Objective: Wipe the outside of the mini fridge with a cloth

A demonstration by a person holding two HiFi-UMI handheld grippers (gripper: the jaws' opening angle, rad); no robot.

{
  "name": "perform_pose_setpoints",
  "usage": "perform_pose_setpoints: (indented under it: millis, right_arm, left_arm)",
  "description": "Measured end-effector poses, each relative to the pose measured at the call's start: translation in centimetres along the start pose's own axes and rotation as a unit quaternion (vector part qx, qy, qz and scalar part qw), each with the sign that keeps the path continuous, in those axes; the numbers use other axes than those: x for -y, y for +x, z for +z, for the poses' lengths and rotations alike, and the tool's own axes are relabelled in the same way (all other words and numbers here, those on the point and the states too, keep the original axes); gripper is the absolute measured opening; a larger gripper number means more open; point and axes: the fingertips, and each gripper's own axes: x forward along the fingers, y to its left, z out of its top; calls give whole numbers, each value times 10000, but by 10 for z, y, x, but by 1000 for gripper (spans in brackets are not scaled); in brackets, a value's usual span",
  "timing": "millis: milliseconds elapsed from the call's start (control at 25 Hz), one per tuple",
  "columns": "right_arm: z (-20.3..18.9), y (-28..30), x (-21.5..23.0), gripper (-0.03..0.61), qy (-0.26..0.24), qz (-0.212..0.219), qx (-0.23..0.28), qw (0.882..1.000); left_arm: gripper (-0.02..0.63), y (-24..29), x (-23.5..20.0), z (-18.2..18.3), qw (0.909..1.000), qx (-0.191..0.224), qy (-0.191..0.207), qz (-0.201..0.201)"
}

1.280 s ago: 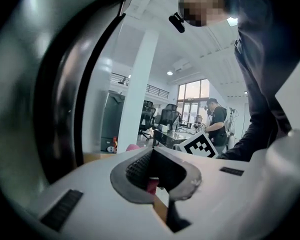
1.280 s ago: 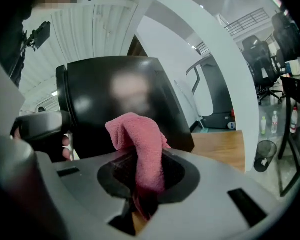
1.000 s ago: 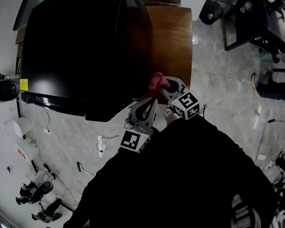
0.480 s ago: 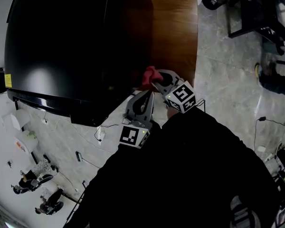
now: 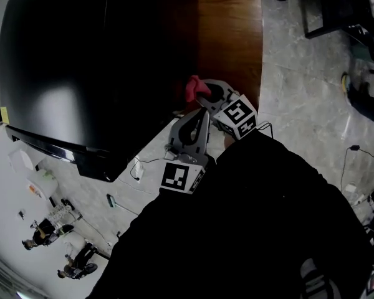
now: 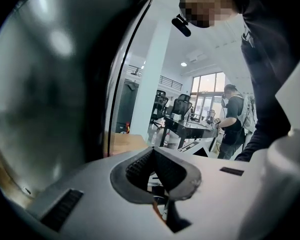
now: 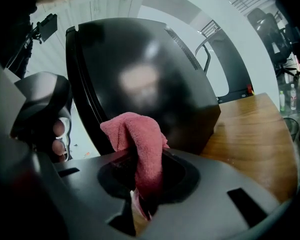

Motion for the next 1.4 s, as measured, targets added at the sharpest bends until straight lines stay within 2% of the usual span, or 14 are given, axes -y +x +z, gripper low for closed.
perform_pose_setpoints:
  millis: [360,600,1040,1400]
  right_arm:
    - [20,15,43,77,177,6,-30,9998]
    - [47,27,84,77,155,-163,184,9996]
    - [89,55,163,77,273,-262,470,9982]
    - [117,80,223,75,-35,-544,632,9965]
  left_arm:
    - [6,46,0,20,10000,9,-32,19]
    - [6,77,2,35,10000,38,-42,36]
    - [6,137,-20,44,9991,91,-14,404]
    - [6,167,-38,54,9980,132,87,618]
